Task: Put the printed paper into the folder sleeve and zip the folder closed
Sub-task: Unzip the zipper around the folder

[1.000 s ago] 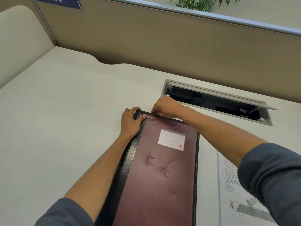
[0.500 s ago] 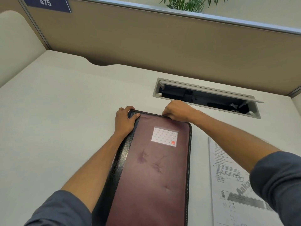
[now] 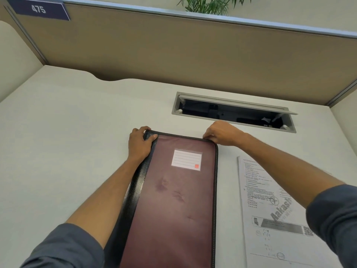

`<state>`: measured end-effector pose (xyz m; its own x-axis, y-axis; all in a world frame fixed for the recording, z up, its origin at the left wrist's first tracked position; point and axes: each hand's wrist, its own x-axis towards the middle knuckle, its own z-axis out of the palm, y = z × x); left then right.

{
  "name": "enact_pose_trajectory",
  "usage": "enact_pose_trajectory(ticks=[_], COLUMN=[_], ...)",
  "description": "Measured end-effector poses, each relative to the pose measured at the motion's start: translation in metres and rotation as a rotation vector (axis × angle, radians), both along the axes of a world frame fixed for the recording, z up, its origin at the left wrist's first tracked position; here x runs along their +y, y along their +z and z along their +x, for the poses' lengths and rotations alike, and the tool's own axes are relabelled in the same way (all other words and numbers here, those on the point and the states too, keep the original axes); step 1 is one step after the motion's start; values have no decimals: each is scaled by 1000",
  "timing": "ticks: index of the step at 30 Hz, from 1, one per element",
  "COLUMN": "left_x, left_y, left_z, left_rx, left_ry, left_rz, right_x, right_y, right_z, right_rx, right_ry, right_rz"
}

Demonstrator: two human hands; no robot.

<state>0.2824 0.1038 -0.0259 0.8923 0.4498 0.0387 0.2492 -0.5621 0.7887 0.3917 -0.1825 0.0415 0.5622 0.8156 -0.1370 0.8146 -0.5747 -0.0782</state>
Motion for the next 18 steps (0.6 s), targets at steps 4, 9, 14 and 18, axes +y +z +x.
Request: enact_pose_trajectory(ticks=[4, 9, 14, 18], left_x=[0, -7, -42, -99], left_y=[1, 4, 15, 27], left_z=[0, -6, -7, 8], left_rx=[5, 46, -40, -32], left_ry=[24, 16, -209, -643], left_rz=[-10, 193, 700, 692], right_x=[-35, -49, -43, -40], right_y=[-4, -19, -32, -35], right_z=[-7, -30, -48, -54], right_rx=[26, 39, 16, -17], right_ry=[-143, -314, -444, -494], right_rz=[18, 126, 208, 246])
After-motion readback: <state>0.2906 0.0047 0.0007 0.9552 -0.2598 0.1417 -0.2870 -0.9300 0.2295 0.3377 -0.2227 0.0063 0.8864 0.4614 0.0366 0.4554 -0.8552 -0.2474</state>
